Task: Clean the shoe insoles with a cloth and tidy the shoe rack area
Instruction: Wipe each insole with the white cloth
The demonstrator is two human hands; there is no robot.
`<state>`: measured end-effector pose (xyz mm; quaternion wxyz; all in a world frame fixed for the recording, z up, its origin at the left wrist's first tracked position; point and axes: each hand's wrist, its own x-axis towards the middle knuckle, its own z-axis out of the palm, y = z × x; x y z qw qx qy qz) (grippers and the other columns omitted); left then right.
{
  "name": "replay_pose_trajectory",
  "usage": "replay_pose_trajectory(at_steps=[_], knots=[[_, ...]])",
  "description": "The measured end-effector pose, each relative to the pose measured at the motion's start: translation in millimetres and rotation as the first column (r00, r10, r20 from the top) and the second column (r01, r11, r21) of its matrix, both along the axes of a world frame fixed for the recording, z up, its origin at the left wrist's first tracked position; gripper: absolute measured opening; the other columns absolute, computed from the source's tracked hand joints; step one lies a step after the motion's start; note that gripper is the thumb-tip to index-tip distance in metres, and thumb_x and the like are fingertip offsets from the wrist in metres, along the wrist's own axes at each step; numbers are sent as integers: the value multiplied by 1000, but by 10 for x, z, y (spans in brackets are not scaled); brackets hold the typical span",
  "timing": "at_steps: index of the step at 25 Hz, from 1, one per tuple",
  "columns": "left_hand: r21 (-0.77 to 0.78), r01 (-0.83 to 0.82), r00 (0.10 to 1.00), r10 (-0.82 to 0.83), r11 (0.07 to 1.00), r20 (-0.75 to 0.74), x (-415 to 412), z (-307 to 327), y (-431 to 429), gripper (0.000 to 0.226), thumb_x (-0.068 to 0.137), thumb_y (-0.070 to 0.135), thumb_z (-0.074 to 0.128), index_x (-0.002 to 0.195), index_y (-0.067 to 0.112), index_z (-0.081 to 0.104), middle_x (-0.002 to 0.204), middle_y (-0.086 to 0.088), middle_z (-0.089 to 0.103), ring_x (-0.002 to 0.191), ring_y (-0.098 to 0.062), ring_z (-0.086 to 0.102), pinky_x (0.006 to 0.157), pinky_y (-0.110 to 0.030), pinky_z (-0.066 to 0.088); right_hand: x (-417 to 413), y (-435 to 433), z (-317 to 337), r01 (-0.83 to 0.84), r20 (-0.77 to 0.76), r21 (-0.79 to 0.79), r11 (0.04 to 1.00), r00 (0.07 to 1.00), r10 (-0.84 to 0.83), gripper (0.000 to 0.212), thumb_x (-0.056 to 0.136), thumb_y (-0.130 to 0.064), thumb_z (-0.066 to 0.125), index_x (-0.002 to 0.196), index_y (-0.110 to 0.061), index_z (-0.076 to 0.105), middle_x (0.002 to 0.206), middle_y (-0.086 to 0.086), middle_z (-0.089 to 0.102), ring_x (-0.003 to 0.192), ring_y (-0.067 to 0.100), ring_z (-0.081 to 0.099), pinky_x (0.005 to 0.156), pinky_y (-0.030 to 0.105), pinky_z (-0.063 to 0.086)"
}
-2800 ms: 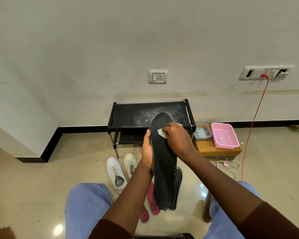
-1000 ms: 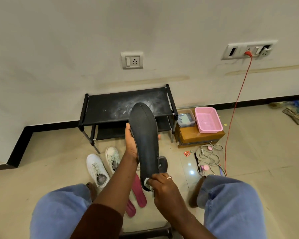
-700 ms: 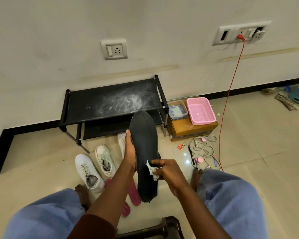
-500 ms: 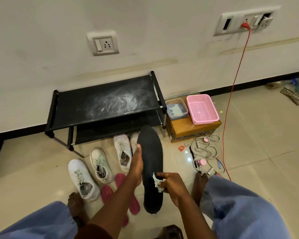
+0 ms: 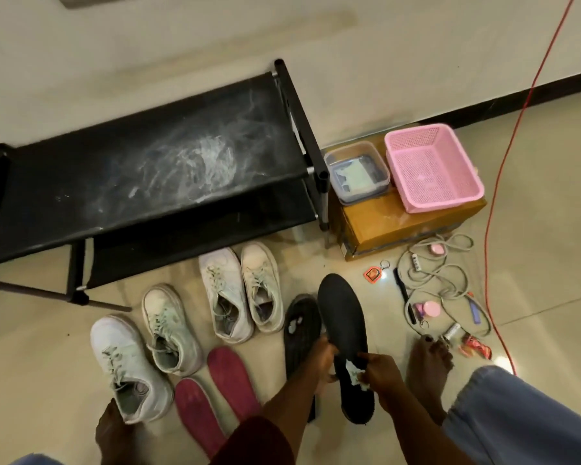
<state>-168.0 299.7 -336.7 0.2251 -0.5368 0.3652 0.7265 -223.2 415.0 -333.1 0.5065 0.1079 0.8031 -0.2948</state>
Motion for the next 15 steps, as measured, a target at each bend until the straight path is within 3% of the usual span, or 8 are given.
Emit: replay_pose_trajectory(at_steps=[3, 8, 11, 13, 15], knots=[[28, 49, 999, -50, 998, 21, -139, -437, 16, 33, 94, 17, 40, 122, 28, 53, 105, 2, 60, 98, -16, 51, 76, -31, 41, -176, -28, -448, -66, -62, 53, 996, 996, 69, 43, 81, 3, 55, 123, -8, 58, 111, 20, 65, 90, 31, 63, 76, 35, 49], [-2, 42, 999, -42, 999, -9, -272, -754, -32, 39, 95, 8, 37, 126, 29, 48, 94, 1, 59, 82, -14, 52, 68, -24, 40, -180, -148, -809, -59, -57, 96, 994, 996, 65, 46, 82, 4, 52, 125, -12, 57, 114, 17, 65, 89, 30, 62, 70, 28, 45], [-20, 62, 998, -62, 998, -27, -236, -663, -106, 37, 98, 3, 34, 129, 19, 45, 97, 4, 57, 79, -5, 49, 59, -10, 44, -72, -197, -874, -35, -102, 105, 994, 994, 45, 46, 84, 6, 48, 126, -12, 56, 122, 16, 61, 104, 32, 58, 86, 36, 49], [-100, 61, 997, -66, 993, -41, -113, -664, -188, 42, 99, 2, 37, 139, 13, 38, 118, -2, 57, 79, 1, 49, 57, -7, 41, 24, -203, -829, -5, -175, 109, 994, 984, 24, 47, 84, 10, 46, 126, -9, 55, 136, 16, 48, 120, 34, 48, 100, 40, 43], [-207, 8, 999, -16, 978, -37, 75, -699, -286, 42, 97, 0, 39, 139, 6, 39, 119, -8, 58, 85, -6, 56, 62, -8, 43, 149, -220, -742, -2, -244, 98, 995, 969, 26, 46, 83, 14, 48, 125, -4, 54, 144, 16, 35, 128, 35, 40, 105, 41, 38]])
